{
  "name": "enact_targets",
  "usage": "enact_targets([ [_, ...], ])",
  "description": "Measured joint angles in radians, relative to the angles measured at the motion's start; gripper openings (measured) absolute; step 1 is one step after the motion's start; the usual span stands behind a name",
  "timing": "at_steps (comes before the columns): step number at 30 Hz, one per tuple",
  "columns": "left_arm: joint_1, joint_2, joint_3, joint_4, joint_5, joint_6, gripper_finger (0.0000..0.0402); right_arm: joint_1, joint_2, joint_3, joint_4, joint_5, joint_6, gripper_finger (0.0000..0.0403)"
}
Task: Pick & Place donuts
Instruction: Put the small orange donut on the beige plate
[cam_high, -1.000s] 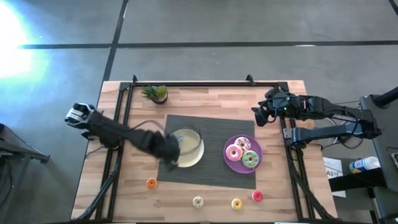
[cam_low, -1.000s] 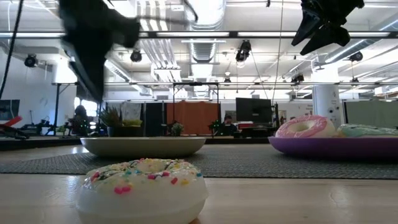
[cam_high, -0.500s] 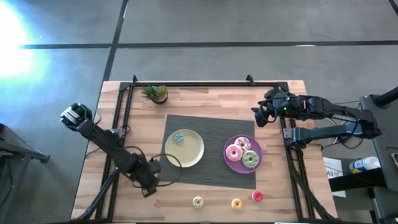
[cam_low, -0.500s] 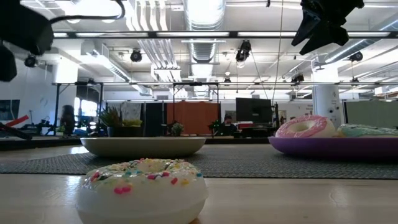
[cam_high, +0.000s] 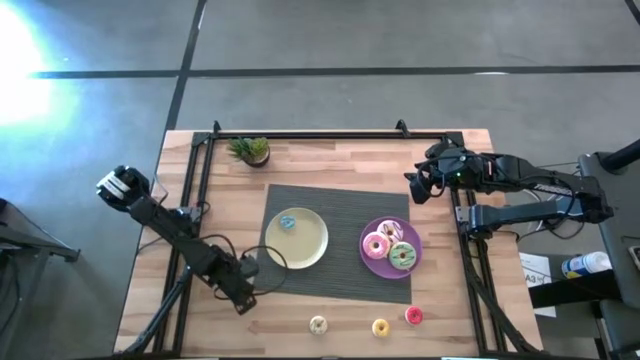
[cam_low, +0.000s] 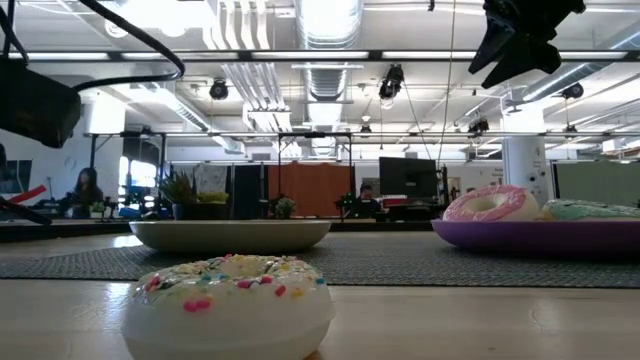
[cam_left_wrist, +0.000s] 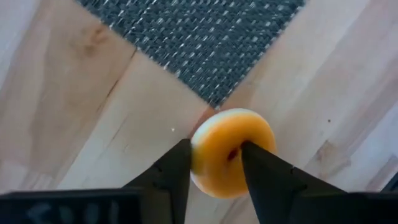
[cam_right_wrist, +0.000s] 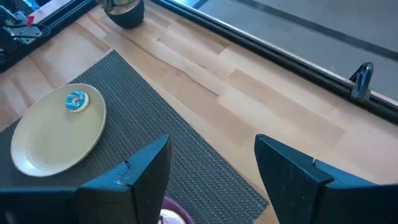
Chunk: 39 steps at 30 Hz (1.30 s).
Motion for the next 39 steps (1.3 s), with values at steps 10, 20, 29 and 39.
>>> enact_targets([
  [10, 0.017, -0.006, -0.017, 0.063, -0.063, -0.007, 0.0003, 0.005, 0.044, -0.015, 0.208, -0.333, -0.068, 0.0224],
  [20, 0.151, -0.28, -0.009, 0.343, -0.261, 0.107, 0.0001, 0.095, 0.268, -0.017, 0.672, -0.667, -0.348, 0.0224],
  [29, 0.378, -0.384, -0.089, 0.822, -0.236, 0.277, 0.0, 0.146, 0.462, 0.092, 0.671, -0.671, -0.332, 0.0224],
  [39, 0.587, -0.285, -0.077, 0.871, 0.1, 0.217, 0.0, 0.249, 0.619, 0.277, 0.56, -0.545, -0.993, 0.0224],
])
